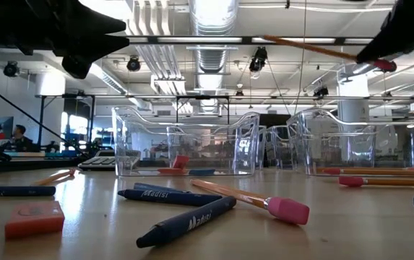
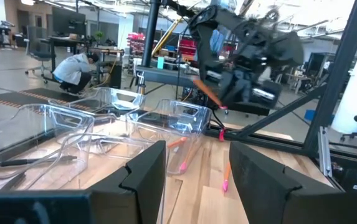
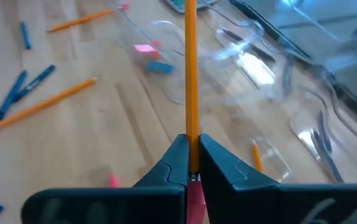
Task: Sort crayons/erasers/pens/pencils in bins
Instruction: Put the orange pencil into the bottom right transparent bin, then put the blue crayon into the top right transparent bin
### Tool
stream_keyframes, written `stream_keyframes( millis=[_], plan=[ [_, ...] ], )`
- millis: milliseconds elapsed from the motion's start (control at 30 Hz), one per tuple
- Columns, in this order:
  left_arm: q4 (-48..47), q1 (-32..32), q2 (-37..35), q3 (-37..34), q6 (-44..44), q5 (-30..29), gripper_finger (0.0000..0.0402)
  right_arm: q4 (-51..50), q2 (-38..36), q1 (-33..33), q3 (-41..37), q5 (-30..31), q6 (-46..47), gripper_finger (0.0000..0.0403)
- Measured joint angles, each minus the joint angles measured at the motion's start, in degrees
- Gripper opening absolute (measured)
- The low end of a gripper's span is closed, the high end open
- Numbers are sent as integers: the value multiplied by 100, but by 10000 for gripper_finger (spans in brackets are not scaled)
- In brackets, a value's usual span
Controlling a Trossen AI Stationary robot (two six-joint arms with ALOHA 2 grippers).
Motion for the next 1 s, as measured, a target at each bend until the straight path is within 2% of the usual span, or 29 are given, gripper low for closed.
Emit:
stream_keyframes(
  millis=[167, 267, 467, 567, 767, 1000],
  plan=[
    [-4, 2, 0, 0, -130, 0, 164, -576, -677, 0, -579, -68, 839, 13],
    [-4, 0, 0, 0, -131, 0, 164, -1096, -896, 0, -766, -339, 1227, 13],
    [-6, 2, 0, 0, -131, 0, 164, -2236, -1145, 0, -839, -731, 2112, 13],
    [-6, 2, 0, 0, -133, 0, 164, -2791, -1166, 0, -770, -1159, 2538, 13],
    [-6, 0, 0, 0, -133, 0, 164, -2790, -1150, 0, -693, -1241, 2430, 20],
    [-6, 1, 0, 0, -139, 0, 164, -2587, -1150, 0, -693, -1204, 2378, 82]
  ],
)
